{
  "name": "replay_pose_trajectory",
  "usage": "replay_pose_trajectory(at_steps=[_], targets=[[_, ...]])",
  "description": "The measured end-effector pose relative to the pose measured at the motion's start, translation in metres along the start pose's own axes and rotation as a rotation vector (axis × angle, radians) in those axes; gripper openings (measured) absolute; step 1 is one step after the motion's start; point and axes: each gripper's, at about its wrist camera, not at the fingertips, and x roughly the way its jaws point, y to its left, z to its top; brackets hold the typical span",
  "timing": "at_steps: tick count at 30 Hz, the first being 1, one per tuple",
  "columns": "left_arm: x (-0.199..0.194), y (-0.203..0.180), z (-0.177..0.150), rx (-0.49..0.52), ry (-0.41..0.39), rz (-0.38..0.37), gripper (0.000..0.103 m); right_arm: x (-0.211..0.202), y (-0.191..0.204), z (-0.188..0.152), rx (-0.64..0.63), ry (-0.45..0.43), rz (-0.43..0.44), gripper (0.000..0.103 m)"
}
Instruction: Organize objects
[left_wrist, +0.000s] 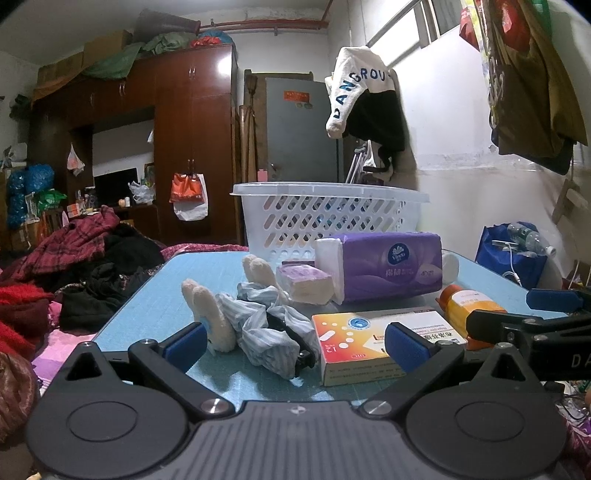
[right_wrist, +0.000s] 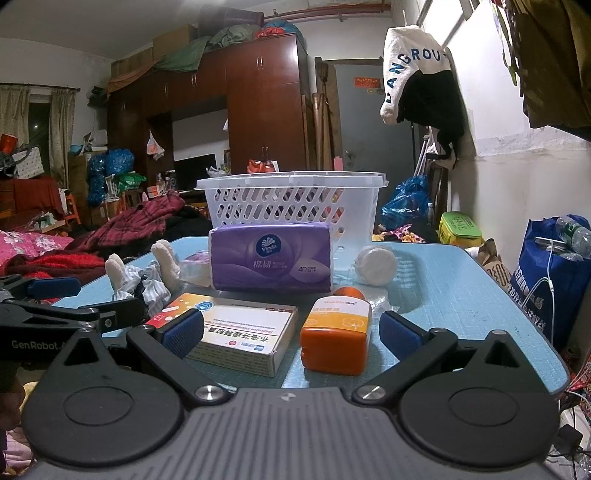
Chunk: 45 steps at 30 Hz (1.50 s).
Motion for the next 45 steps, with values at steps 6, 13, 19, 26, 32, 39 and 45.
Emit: replay_pose_trajectory(at_steps=[6, 13, 19, 26, 32, 39, 45], targets=[[0.0005, -0.0002, -0.0004, -0.001, 0.001, -0.003, 0.103, 0.0000, -0.0002, 0.0001, 0.001, 0.000, 0.000, 0.103], [0.0031, 0.0004, -0.0007, -0.002, 0.002, -0.001, 0.103, 0.0001, -0.0003, 0.0002, 0.001, 0.001, 0.000, 0.103], [0.0031, 0.0010, -0.0008, -0.001, 0.001, -0.004, 0.103, 0.0007, -0.0010, -0.0003, 0.003, 0.002, 0.001, 0.103], [0.0023, 0.0002, -0.0007, 0.004, 0.002, -0.013, 0.103, 0.0007, -0.0018, -0.0001, 0.005, 0.003, 0.002, 0.103], [0.0021, -0.0003, -0.0006, 0.005, 0.003, -0.013, 0.103, 0.0007, -0.0018, -0.0001, 0.004, 0.004, 0.002, 0.103], [0.0020, -0.0002, -0.0006, 0.005, 0.002, -0.014, 0.103, 0.0006, -0.0018, -0.0002, 0.004, 0.004, 0.002, 0.103], [0.0019, -0.0016, -0.0016, 0.009, 0.004, -0.016, 0.103, 0.0013, -0.0027, -0.0003, 0.006, 0.003, 0.002, 0.103]])
